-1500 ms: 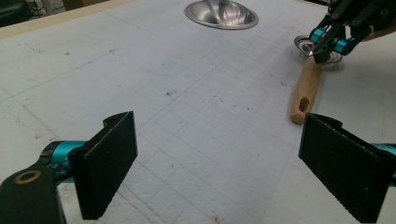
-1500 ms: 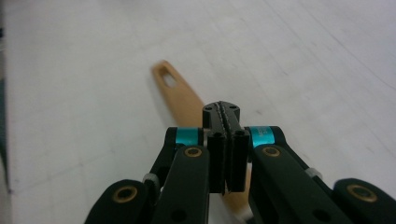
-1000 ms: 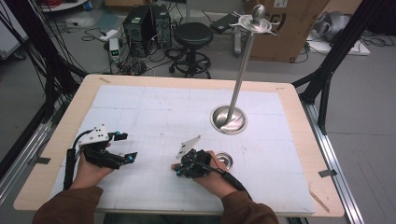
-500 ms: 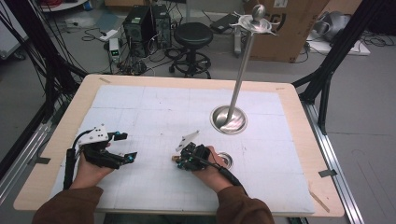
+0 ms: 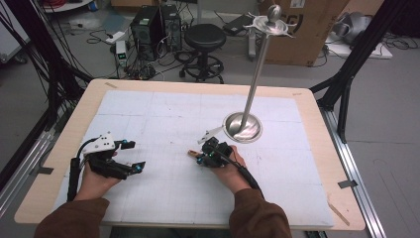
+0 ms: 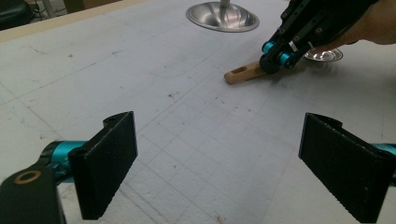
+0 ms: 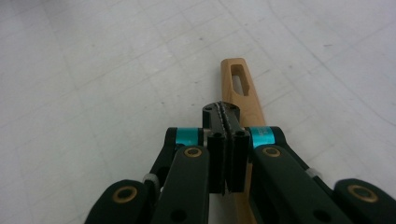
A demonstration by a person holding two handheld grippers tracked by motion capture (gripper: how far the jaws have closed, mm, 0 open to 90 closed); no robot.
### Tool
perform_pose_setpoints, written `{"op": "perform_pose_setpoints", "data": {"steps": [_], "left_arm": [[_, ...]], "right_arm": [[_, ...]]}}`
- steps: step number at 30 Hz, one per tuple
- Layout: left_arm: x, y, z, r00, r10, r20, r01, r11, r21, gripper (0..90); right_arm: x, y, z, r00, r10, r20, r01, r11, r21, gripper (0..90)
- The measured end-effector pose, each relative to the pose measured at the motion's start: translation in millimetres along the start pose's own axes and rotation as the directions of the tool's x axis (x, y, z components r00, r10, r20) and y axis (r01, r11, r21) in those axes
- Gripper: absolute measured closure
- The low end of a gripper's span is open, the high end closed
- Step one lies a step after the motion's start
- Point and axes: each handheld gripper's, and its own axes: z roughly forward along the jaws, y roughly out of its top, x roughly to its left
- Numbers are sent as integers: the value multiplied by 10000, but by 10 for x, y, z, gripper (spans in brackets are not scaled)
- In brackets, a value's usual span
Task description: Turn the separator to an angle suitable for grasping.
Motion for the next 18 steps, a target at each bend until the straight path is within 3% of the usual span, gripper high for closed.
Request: {"op": "perform_pose_setpoints", "data": {"steps": [10,18], "left_arm": [[1,1,-4,10000,8,0,-8,10000,-23,121],[1,7,-15,9998,-42,193,45,9999,-111,139]], "right_arm": [[-90,-9,0,9994,154,315,-161,9997,194,894],[-80,-28,-112,9998,150,111,-149,9998,-96,874]]}}
